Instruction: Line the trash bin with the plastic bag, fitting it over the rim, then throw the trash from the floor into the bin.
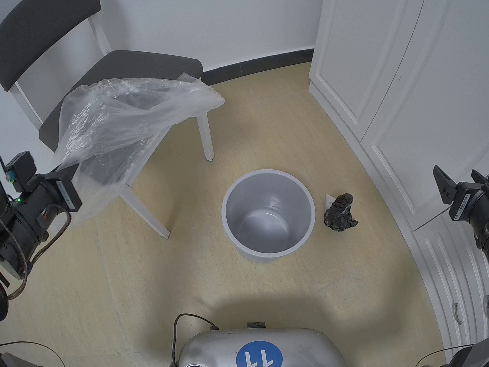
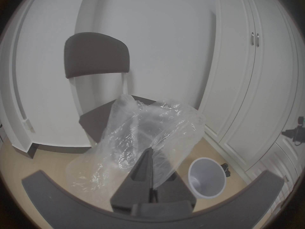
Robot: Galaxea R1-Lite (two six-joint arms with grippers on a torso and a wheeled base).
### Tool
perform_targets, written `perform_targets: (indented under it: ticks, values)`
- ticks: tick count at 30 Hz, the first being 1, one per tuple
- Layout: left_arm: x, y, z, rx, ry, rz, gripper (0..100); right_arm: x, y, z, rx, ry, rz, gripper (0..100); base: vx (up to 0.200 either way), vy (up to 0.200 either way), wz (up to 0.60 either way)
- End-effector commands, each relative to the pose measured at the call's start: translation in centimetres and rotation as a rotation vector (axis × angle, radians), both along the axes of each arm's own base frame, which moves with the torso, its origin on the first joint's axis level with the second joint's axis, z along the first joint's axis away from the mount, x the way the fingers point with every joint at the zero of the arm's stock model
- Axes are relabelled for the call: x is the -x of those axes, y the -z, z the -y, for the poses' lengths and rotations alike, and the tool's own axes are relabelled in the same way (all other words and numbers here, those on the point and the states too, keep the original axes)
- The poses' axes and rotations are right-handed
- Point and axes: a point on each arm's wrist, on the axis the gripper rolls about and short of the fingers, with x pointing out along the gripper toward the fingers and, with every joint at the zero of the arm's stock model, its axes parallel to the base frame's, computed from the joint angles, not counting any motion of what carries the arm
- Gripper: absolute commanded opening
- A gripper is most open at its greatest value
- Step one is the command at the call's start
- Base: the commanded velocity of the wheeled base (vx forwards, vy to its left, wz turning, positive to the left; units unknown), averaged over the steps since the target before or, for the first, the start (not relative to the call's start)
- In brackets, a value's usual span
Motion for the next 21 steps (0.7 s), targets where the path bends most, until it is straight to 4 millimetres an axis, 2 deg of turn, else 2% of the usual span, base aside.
perform_targets:
  ticks: [1, 5, 10, 15, 21]
  values:
    - [-2.8, 0.5, 2.5, -0.011, 0.070, -0.042, 0, -1.3, 1.7, -1.4, 0.000, -0.037, -0.075, 100, 0.000, 0.000, 0.00]
    - [-3.7, 0.3, 3.5, -0.002, 0.100, -0.024, 0, -2.0, 2.3, -2.3, -0.031, -0.067, -0.101, 100, 0.000, 0.000, 0.00]
    - [-3.1, -0.7, 4.4, 0.070, 0.146, 0.050, 0, -2.2, 2.9, -3.8, -0.068, -0.164, -0.126, 100, 0.000, 0.000, 0.00]
    - [-1.0, -3.2, 5.6, 0.186, 0.241, 0.169, 0, -3.0, 3.8, -5.7, -0.161, -0.228, -0.167, 100, 0.000, 0.000, 0.00]
    - [0.8, -4.5, 6.4, 0.219, 0.306, 0.210, 0, -2.2, 4.2, -7.6, -0.282, -0.388, -0.205, 100, 0.000, 0.000, 0.00]
